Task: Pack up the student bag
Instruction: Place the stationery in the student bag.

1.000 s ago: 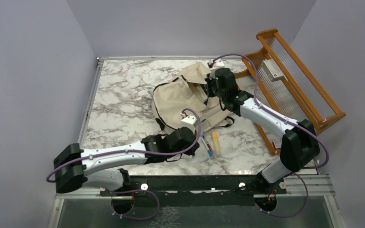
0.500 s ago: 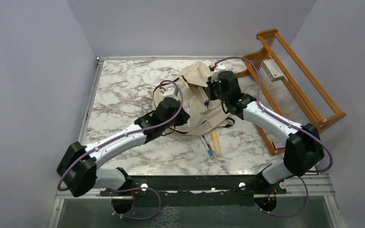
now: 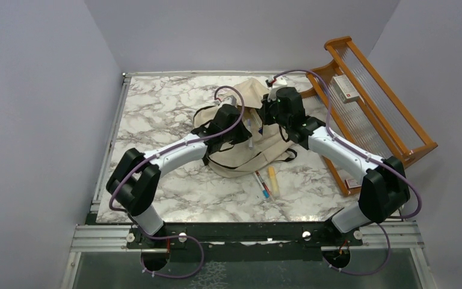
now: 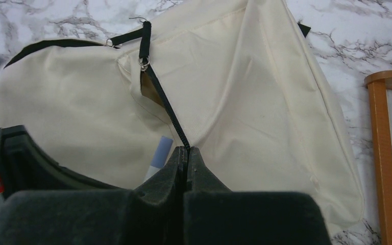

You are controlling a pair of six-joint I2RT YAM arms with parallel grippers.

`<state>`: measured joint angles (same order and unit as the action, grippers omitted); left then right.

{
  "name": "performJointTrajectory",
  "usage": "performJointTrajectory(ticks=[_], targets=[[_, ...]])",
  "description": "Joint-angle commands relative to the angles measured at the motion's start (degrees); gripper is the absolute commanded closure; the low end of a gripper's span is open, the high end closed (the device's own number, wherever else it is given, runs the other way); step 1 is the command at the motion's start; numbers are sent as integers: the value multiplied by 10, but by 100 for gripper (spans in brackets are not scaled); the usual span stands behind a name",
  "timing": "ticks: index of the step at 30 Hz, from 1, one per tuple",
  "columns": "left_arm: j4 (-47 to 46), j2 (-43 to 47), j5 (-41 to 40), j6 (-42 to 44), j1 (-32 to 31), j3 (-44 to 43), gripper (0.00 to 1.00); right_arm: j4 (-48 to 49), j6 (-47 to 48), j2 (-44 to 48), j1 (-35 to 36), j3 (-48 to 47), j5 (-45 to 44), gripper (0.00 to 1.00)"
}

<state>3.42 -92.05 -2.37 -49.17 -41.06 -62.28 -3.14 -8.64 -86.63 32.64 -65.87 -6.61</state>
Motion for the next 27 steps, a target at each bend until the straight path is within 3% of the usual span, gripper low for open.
performJointTrajectory(ticks=[1,15,20,27], targets=[[-31,-48,45,-7,19,-54,100,-1,-20,-2,-2,-27,23,100],[-88,-170,30,3,67,-177,99,-5,-35,11,-2,-13,42,100],[-59,-219,49,15,68,-226,79,-5,-41,9,-2,-10,45,100],[-51,-179,57,27,68,-185,53,-2,-39,7,-2,-9,42,100]])
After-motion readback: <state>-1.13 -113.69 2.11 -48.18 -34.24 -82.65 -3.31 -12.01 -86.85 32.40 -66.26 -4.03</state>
